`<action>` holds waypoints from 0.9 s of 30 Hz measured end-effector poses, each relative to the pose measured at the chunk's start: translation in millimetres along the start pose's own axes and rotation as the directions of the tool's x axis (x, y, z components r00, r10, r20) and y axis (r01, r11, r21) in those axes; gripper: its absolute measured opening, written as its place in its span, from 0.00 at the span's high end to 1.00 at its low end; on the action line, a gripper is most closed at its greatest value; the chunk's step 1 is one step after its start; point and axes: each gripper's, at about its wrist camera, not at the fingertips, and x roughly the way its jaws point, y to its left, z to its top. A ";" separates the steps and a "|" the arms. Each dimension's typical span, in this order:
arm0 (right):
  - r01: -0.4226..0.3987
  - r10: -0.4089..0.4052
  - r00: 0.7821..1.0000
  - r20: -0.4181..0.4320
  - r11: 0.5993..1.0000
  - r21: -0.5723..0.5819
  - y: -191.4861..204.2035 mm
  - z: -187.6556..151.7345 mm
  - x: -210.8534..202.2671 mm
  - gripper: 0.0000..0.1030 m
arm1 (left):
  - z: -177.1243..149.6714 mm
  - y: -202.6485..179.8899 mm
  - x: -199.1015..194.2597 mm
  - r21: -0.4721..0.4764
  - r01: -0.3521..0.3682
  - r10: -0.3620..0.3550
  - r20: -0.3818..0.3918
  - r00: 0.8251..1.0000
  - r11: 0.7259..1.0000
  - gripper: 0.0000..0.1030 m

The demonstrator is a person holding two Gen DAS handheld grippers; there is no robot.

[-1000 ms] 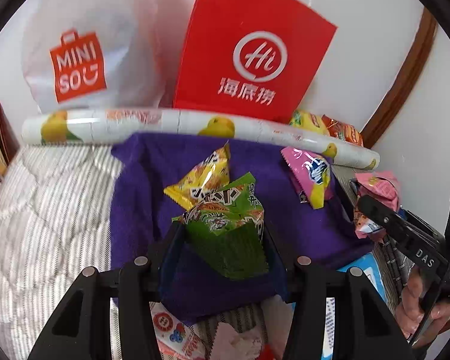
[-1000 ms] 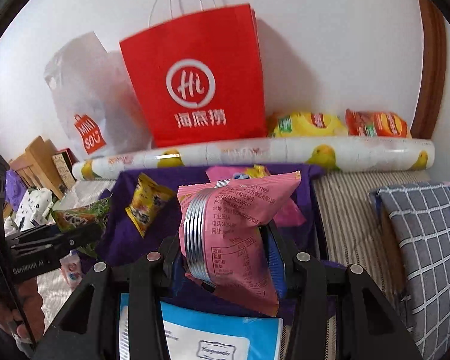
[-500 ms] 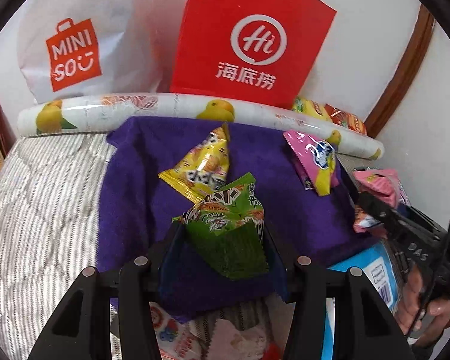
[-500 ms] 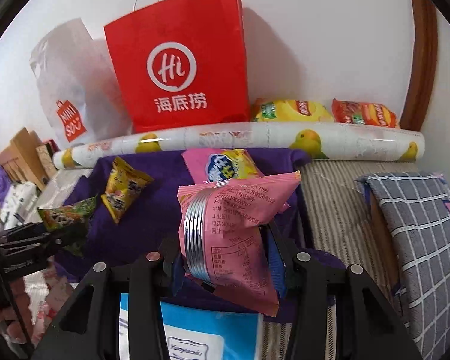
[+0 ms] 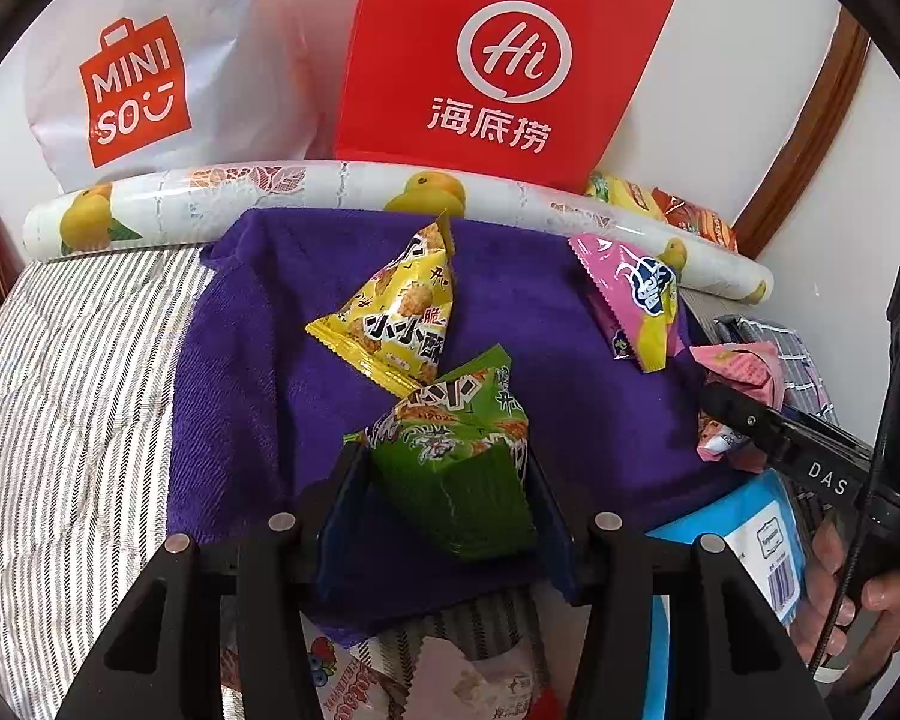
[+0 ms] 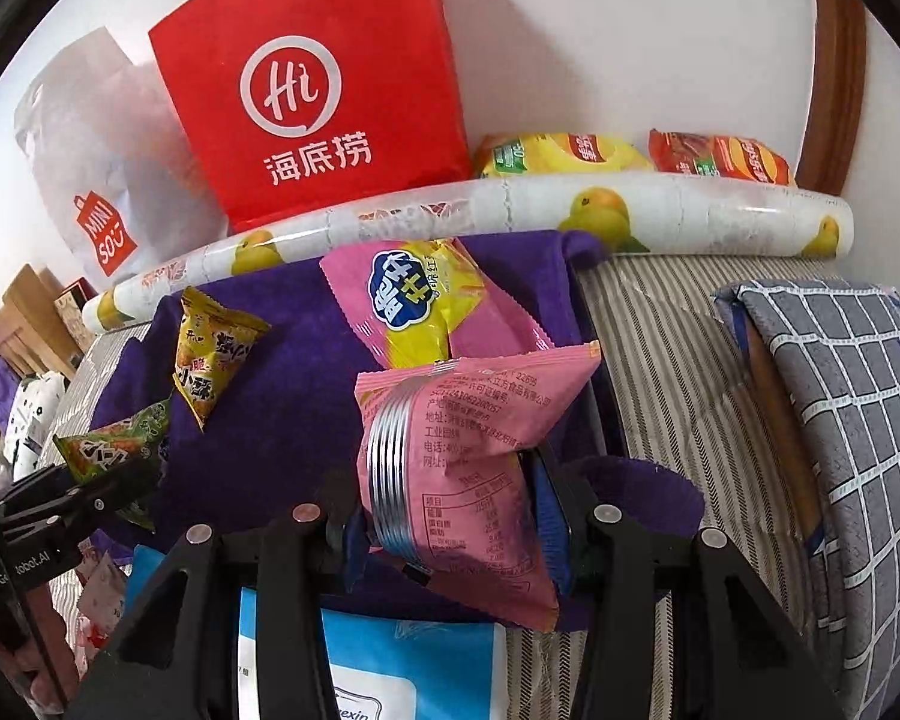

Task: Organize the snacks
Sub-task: 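Carry both held bags over to the purple towel, then lower the pink silver-striped bag onto the towel and open the right tool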

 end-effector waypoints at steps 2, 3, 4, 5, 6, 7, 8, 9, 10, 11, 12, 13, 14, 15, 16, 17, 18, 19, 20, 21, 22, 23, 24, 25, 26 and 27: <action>-0.004 0.004 1.000 -0.010 1.000 0.006 -0.3 0.0 1.8 0.55 | 0.5 -0.2 0.5 0.000 0.000 0.000 -0.001 1.000 1.000 0.51; -0.005 0.005 1.000 -0.014 1.000 0.010 -0.7 0.0 2.6 0.55 | 0.6 -0.3 1.0 0.002 -0.003 0.003 -0.001 1.000 1.000 0.51; -0.007 0.008 1.000 -0.017 1.000 0.015 -1.3 -0.1 3.5 0.55 | 0.9 -0.4 1.7 0.003 -0.007 0.007 -0.002 1.000 1.000 0.51; -0.009 0.010 1.000 -0.024 1.000 0.021 -1.9 -0.2 4.6 0.55 | 0.8 -0.3 2.5 0.003 -0.011 0.011 -0.004 1.000 1.000 0.51; -0.011 0.012 1.000 -0.027 1.000 0.022 -2.4 -0.2 5.1 0.55 | 0.6 -0.3 2.8 0.003 -0.013 0.013 -0.005 1.000 1.000 0.51; -0.010 0.011 1.000 -0.026 1.000 0.021 -2.3 -0.2 4.7 0.55 | 0.4 -0.3 3.3 0.004 -0.016 0.016 -0.007 1.000 1.000 0.51; -0.007 0.008 1.000 -0.024 1.000 0.022 -2.2 0.0 4.6 0.55 | 0.6 -0.6 3.9 0.005 -0.017 0.017 -0.007 1.000 1.000 0.51; -0.003 0.004 1.000 -0.023 1.000 0.022 -1.8 0.0 4.4 0.55 | 0.7 -0.5 4.4 0.005 -0.017 0.018 -0.008 1.000 1.000 0.51; -0.002 0.002 1.000 -0.022 1.000 0.020 -1.5 -0.1 4.4 0.55 | 0.4 0.1 4.3 0.004 -0.019 0.019 -0.009 1.000 1.000 0.51; -0.002 0.003 1.000 -0.022 1.000 0.019 -1.3 -0.2 4.3 0.54 | 0.4 0.5 4.6 0.003 -0.020 0.020 -0.010 1.000 1.000 0.51; -0.001 0.002 1.000 -0.026 1.000 0.015 -0.9 -0.2 4.9 0.54 | 0.5 0.8 5.2 0.003 -0.022 0.022 -0.011 1.000 1.000 0.51; -0.001 0.001 1.000 -0.028 1.000 0.013 -0.6 -0.1 5.5 0.53 | 0.5 1.0 5.7 0.002 -0.024 0.024 -0.012 1.000 1.000 0.51; 0.000 0.000 1.000 -0.032 1.000 0.012 -0.4 0.0 5.9 0.51 | 0.6 1.4 6.4 0.000 -0.025 0.025 -0.014 1.000 1.000 0.51; -0.001 0.001 0.999 -0.034 1.000 0.010 0.0 0.0 6.0 0.46 | 0.7 1.8 7.1 -0.004 -0.026 0.026 -0.014 1.000 1.000 0.51; -0.003 0.003 0.999 -0.035 1.000 0.007 0.6 0.2 5.8 0.44 | 0.9 2.2 7.5 -0.007 -0.027 0.027 -0.015 1.000 1.000 0.51; -0.002 0.002 0.999 -0.033 1.000 0.006 1.0 0.5 5.0 0.38 | 1.1 2.5 7.8 -0.009 -0.026 0.025 -0.016 1.000 1.000 0.51; 0.000 0.000 1.000 -0.026 1.000 0.006 1.5 0.8 3.5 0.34 | 1.2 2.6 7.7 -0.008 -0.024 0.024 -0.015 1.000 1.000 0.51; 0.000 0.000 1.000 -0.015 1.000 0.003 2.0 1.0 1.5 0.33 | 1.4 2.5 7.3 -0.008 -0.024 0.024 -0.013 1.000 1.000 0.51; -0.001 0.001 1.000 -0.009 1.000 0.000 2.2 1.3 0.3 0.32 | 1.4 2.2 7.0 -0.007 -0.024 0.024 -0.010 1.000 1.000 0.51; -0.002 0.002 1.000 -0.001 1.000 -0.003 2.8 1.6 -1.4 0.32 | 1.3 1.8 6.9 -0.006 -0.025 0.025 -0.009 1.000 1.000 0.51; -0.002 0.002 1.000 0.004 1.000 -0.007 3.3 1.8 -2.7 0.31 | 1.4 1.5 7.0 -0.004 -0.026 0.026 -0.008 1.000 1.000 0.51; -0.002 0.002 1.000 0.007 1.000 -0.008 3.6 2.1 -3.4 0.31 | 1.5 1.3 7.3 -0.005 -0.029 0.029 -0.007 1.000 1.000 0.51; -0.004 0.004 1.000 0.010 1.000 -0.007 3.8 2.3 -4.0 0.31 | 1.7 1.2 8.0 -0.005 -0.031 0.031 -0.008 0.999 0.999 0.51; -0.008 0.008 1.000 0.012 1.000 -0.006 3.8 2.4 -4.7 0.31 | 1.3 1.2 8.2 -0.005 -0.033 0.033 -0.009 0.999 0.999 0.51; -0.014 0.014 1.000 0.014 1.000 -0.003 3.7 2.5 -5.2 0.31 | 1.5 1.5 8.6 -0.008 -0.034 0.034 -0.010 0.999 0.999 0.51; -0.018 0.018 1.000 0.015 1.000 0.001 3.6 2.6 -5.7 0.31 | 1.7 2.3 8.9 -0.013 -0.033 0.033 -0.010 0.999 0.999 0.51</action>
